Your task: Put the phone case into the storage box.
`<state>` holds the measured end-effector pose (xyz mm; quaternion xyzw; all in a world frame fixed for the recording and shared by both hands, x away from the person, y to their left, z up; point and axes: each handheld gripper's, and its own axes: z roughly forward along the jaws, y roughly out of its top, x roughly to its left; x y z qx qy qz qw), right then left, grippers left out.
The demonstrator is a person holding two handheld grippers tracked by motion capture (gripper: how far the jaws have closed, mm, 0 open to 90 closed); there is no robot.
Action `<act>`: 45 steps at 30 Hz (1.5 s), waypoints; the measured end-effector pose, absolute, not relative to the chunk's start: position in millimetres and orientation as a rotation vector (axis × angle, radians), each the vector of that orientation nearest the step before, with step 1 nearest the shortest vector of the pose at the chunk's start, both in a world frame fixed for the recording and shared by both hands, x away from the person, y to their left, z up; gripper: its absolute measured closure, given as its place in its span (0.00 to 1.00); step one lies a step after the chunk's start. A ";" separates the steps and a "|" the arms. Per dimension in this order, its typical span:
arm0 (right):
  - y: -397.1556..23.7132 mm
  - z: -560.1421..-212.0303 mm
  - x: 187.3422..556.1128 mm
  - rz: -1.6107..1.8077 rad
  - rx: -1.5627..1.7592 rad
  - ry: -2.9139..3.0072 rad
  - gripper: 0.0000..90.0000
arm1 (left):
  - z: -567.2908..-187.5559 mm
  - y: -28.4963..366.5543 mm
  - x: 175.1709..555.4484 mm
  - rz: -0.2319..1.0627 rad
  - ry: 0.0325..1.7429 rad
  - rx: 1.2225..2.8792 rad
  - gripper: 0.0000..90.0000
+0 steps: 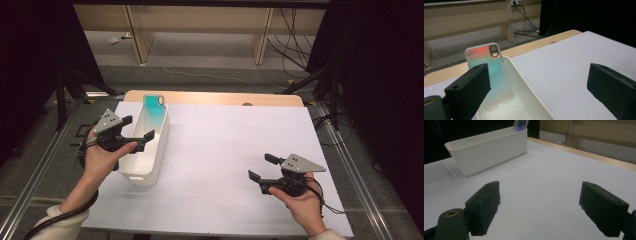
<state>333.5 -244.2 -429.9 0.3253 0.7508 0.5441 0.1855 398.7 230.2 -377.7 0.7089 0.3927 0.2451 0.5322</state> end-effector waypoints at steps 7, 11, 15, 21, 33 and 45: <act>-247.2 -426.7 331.5 1.479 0.936 2.148 0.20 | -382.7 225.6 385.2 0.590 0.904 1.708 0.03; -245.4 -428.6 332.9 1.524 0.928 2.123 0.20 | -386.2 222.7 377.1 0.584 0.885 1.712 0.02; -247.2 -426.5 331.5 1.479 0.934 2.148 0.20 | -389.1 220.4 370.0 0.583 0.866 1.711 0.02; -247.3 -426.6 331.6 1.477 0.934 2.149 0.20 | -394.3 217.9 361.0 0.574 0.849 1.717 0.01; -245.6 -428.8 333.2 1.520 0.914 2.118 0.19 | -403.5 216.0 348.4 0.569 0.823 1.713 0.01; -247.6 -426.9 331.8 1.480 0.920 2.143 0.19 | -414.2 217.1 335.1 0.596 0.779 1.721 0.01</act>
